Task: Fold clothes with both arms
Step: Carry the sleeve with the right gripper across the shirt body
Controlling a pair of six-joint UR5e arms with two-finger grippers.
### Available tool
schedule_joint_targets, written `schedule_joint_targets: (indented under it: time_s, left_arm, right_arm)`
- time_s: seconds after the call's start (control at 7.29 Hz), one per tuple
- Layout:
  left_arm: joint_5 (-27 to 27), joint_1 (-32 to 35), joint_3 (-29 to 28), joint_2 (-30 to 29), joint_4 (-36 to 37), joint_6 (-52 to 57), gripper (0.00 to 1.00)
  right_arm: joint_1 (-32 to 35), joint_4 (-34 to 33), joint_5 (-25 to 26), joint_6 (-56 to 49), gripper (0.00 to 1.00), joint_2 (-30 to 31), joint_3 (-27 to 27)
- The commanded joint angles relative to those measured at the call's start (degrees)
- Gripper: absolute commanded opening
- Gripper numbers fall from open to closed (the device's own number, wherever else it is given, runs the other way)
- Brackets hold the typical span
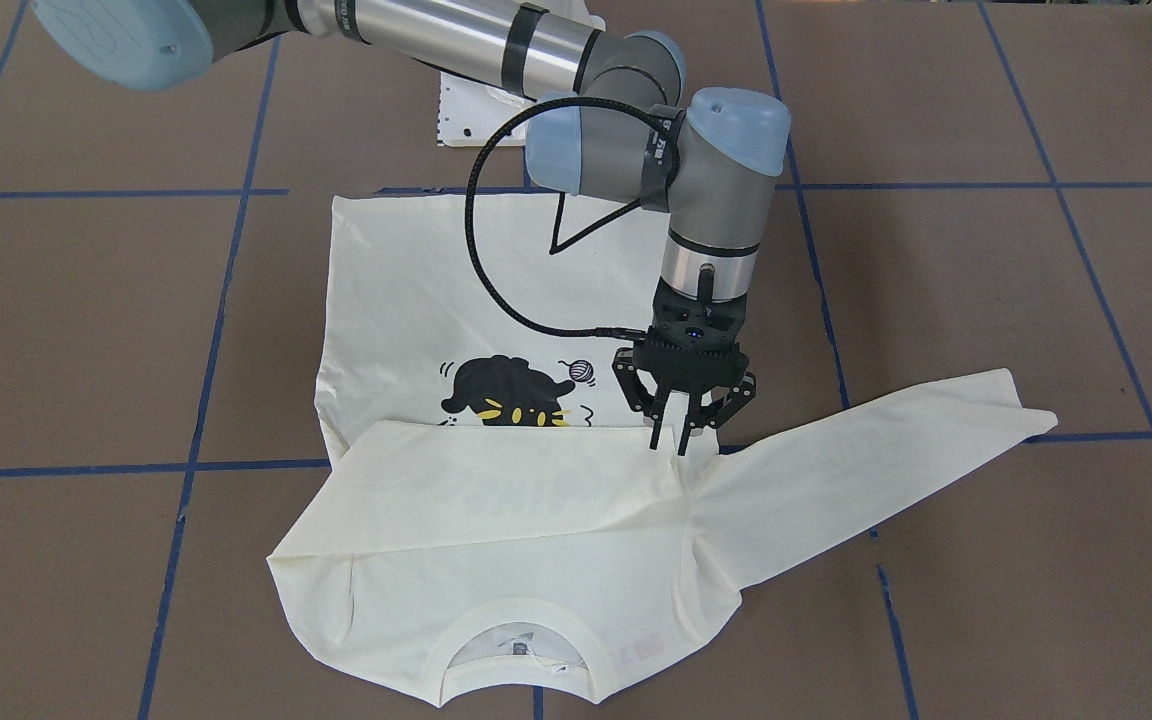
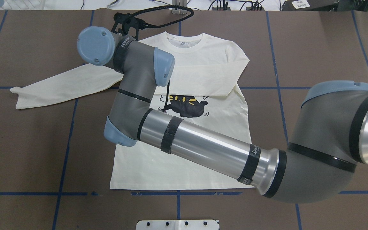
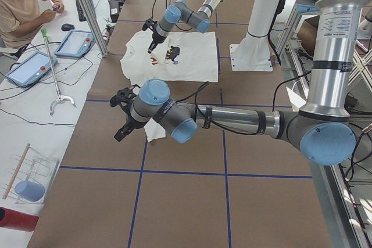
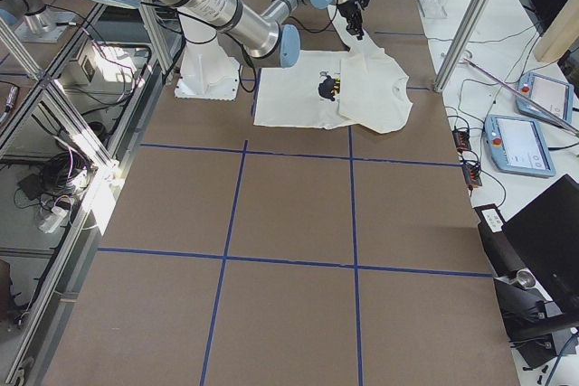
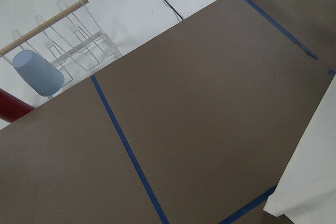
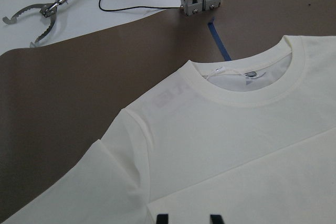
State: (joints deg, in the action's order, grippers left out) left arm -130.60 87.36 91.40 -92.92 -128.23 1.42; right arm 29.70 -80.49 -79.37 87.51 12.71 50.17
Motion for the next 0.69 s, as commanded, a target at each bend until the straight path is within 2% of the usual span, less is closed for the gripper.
schedule_joint_targets:
  time_s: [0.0, 0.14, 0.27, 0.41, 0.55]
  left_arm:
    - [0.09, -0.09, 0.09, -0.33, 0.00, -0.01, 1.00]
    - [0.00, -0.18, 0.44, -1.12, -0.26, -1.75, 1.00]
    - [-0.09, -0.44, 0.88, -2.35, -3.05, -9.34, 1.00]
    - [0.17, -6.62, 0.54, -1.92, -11.95, -12.46, 1.00]
    - [0.44, -15.73, -1.12, -2.01, -15.70, -17.11, 1.00]
  right_arm:
    - [0.79, 0.24, -1.21, 0.73, 0.99, -1.37, -0.78]
    - [3.84, -0.11, -8.36, -0.05, 0.99, -1.19, -0.60]
    - [7.79, -1.50, -15.39, -2.58, 1.00, 0.81, 1.31]
    - [10.96, -4.30, -18.51, -8.70, 1.00, 5.88, 7.94]
    - [14.73, -7.72, -23.93, -15.11, 1.00, 12.54, 15.67]
